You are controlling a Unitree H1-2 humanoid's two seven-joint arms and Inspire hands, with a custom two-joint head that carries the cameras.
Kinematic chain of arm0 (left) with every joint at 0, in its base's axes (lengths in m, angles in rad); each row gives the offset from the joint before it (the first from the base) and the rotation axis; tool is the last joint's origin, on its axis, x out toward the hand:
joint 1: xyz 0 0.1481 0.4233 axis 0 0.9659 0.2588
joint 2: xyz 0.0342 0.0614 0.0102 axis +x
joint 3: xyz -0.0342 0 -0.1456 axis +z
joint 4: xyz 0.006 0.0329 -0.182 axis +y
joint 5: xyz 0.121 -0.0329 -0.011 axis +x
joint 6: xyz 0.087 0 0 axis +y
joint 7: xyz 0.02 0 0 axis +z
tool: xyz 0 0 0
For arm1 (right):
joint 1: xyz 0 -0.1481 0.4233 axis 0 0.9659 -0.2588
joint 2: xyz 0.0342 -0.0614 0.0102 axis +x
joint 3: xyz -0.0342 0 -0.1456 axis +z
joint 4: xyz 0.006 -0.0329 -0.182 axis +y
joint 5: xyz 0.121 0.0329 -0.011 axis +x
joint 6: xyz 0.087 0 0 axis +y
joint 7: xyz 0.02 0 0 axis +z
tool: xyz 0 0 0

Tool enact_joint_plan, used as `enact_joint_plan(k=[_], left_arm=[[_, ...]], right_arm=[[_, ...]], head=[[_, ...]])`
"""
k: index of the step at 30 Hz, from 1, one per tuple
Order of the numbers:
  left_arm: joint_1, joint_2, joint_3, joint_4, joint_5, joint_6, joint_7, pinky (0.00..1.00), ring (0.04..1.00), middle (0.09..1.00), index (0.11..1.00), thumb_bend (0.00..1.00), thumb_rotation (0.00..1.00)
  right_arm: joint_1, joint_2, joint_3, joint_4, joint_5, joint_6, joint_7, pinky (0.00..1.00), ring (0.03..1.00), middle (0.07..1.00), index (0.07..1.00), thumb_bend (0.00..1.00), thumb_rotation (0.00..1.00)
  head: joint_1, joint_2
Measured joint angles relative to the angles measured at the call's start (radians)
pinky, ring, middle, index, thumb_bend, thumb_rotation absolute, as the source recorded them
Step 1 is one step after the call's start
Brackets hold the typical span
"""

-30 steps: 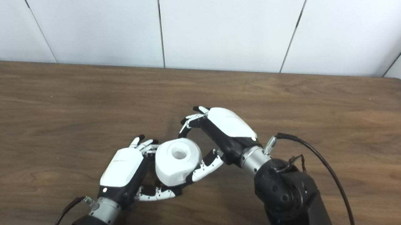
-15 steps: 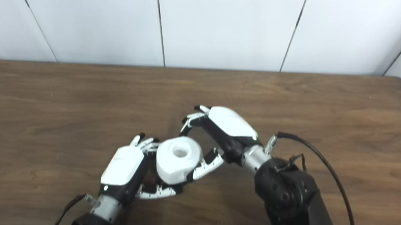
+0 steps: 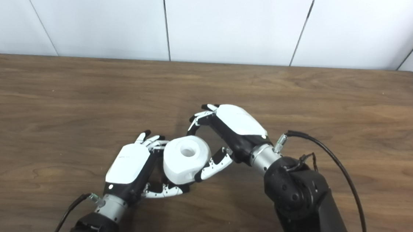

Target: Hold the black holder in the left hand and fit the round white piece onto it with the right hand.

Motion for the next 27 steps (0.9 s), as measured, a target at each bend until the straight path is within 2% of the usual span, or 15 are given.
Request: enact_joint_plan(k=[2, 5, 16, 23, 27], left_arm=[[0.0, 0.0, -0.001, 0.0, 0.0, 0.0, 0.0, 1.0, 0.89, 0.783, 0.487, 0.52, 0.05], [-0.001, 0.0, -0.001, 0.0, 0.0, 0.001, -0.002, 1.0, 0.89, 0.783, 0.487, 0.52, 0.05], [-0.003, 0.0, -0.002, 0.0, 0.001, 0.002, -0.001, 1.0, 0.884, 0.778, 0.486, 0.52, 0.05], [-0.003, -0.001, -0.003, 0.001, 0.001, 0.002, -0.001, 1.0, 0.887, 0.778, 0.486, 0.52, 0.05], [-0.004, -0.001, -0.003, 0.001, 0.001, 0.002, -0.001, 1.0, 0.886, 0.775, 0.486, 0.52, 0.05]], right_arm=[[0.0, -0.001, 0.0, 0.0, 0.0, 0.001, 0.0, 1.0, 0.989, 0.852, 0.606, 0.96, 0.29], [0.0, -0.002, 0.0, 0.0, 0.001, 0.001, 0.0, 1.0, 1.0, 0.868, 0.632, 1.0, 0.31], [0.0, -0.004, -0.003, 0.003, 0.001, 0.001, -0.001, 1.0, 1.0, 0.893, 0.684, 1.0, 0.33], [0.0, -0.015, 0.0, 0.003, -0.021, 0.002, 0.003, 1.0, 1.0, 0.992, 0.841, 1.0, 0.4], [-0.005, -0.02, 0.0, 0.002, -0.031, 0.012, 0.034, 1.0, 1.0, 1.0, 0.896, 1.0, 0.42]], head=[[0.0, 0.0], [-0.002, -0.003], [-0.003, -0.006], [-0.005, -0.006], [-0.008, -0.006]])
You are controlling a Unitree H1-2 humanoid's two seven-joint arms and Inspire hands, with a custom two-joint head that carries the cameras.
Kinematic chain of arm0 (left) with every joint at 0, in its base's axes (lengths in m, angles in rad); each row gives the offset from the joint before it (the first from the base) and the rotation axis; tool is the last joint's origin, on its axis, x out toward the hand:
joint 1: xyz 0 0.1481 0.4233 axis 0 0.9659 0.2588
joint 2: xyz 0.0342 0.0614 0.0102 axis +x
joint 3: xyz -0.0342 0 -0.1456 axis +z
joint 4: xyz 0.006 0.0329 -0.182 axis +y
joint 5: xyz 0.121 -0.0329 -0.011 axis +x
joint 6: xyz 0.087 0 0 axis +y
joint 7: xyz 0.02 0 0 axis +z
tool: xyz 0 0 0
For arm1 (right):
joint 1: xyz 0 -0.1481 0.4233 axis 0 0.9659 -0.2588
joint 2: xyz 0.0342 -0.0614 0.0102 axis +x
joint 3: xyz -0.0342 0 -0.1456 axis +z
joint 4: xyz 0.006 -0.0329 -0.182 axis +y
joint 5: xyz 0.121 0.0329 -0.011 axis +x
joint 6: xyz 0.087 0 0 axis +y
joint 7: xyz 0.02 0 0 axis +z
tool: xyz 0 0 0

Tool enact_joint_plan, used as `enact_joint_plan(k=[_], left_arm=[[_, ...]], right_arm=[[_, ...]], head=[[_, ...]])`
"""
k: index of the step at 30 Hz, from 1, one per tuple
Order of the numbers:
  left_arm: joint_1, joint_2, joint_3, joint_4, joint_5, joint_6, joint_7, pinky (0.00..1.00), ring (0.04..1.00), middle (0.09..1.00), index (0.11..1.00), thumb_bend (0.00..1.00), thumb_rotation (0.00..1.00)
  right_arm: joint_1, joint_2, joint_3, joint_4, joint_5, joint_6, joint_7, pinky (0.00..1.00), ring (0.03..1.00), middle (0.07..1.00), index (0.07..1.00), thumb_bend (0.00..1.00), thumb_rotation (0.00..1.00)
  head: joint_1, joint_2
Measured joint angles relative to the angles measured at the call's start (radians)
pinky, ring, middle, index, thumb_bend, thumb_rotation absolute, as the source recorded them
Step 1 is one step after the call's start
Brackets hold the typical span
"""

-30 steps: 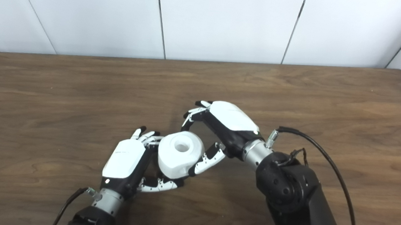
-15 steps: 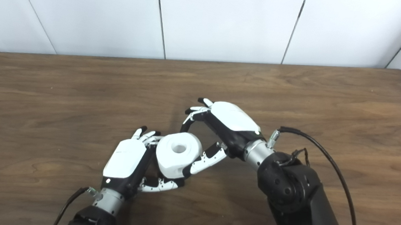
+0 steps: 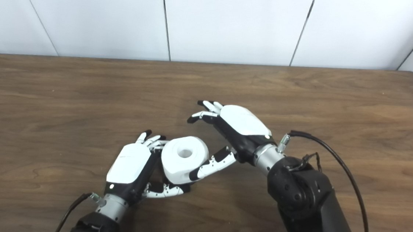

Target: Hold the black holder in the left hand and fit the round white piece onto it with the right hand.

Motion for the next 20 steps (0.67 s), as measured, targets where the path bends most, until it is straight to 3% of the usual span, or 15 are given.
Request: enact_joint_plan(k=[11, 20], left_arm=[[-0.002, 0.001, 0.0, 0.002, 0.0, -0.001, 0.002, 1.0, 0.883, 0.773, 0.486, 0.52, 0.05], [-0.004, 0.003, 0.001, 0.004, -0.002, -0.005, 0.002, 1.0, 0.884, 0.772, 0.486, 0.52, 0.05]], right_arm=[[-0.026, -0.071, -0.028, -0.022, 0.009, 0.047, 0.111, 1.0, 1.0, 1.0, 0.879, 1.0, 0.42], [-0.031, -0.081, -0.124, -0.093, 0.051, 0.068, 0.198, 1.0, 1.0, 1.0, 0.884, 1.0, 0.44]], head=[[-0.009, 0.0], [-0.009, -0.002]])
